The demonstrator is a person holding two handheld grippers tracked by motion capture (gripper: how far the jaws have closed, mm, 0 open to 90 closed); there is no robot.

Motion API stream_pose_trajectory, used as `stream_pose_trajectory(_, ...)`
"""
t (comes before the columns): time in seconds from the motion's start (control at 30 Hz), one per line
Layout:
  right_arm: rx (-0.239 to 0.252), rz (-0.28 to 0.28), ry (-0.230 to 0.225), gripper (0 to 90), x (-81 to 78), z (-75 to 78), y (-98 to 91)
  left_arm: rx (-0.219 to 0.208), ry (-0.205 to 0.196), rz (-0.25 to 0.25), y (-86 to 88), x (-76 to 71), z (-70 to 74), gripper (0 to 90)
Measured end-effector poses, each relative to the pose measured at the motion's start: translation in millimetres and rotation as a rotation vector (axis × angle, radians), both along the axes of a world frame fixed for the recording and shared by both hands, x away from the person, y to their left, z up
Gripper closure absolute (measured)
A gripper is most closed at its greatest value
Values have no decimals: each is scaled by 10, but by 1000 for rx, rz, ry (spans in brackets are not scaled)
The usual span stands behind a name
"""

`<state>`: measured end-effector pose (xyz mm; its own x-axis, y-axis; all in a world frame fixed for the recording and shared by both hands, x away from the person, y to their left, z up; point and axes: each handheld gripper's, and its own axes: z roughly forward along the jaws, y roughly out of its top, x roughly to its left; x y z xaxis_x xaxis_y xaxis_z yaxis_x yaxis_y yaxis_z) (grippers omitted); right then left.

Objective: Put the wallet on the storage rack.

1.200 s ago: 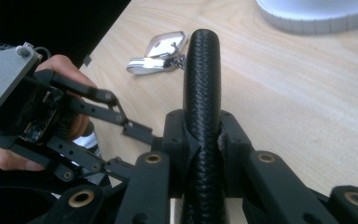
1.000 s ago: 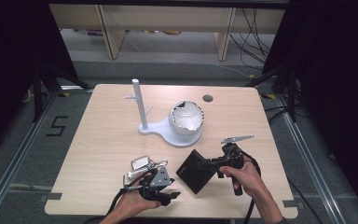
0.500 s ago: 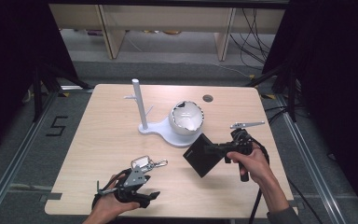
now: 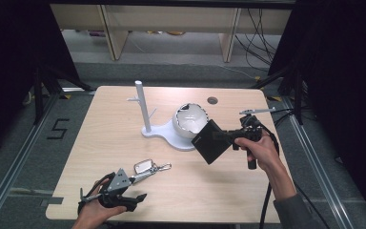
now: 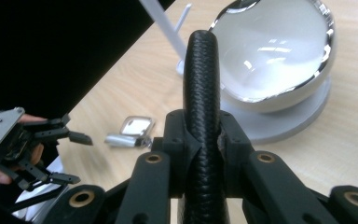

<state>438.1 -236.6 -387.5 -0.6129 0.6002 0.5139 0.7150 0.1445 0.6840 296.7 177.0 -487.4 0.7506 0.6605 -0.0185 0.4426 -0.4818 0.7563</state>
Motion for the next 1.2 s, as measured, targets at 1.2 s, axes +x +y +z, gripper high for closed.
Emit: stream_pose_trajectory(1.2,36,-228,9,770,1010,56,143,34,15,56,230,16,-18,264)
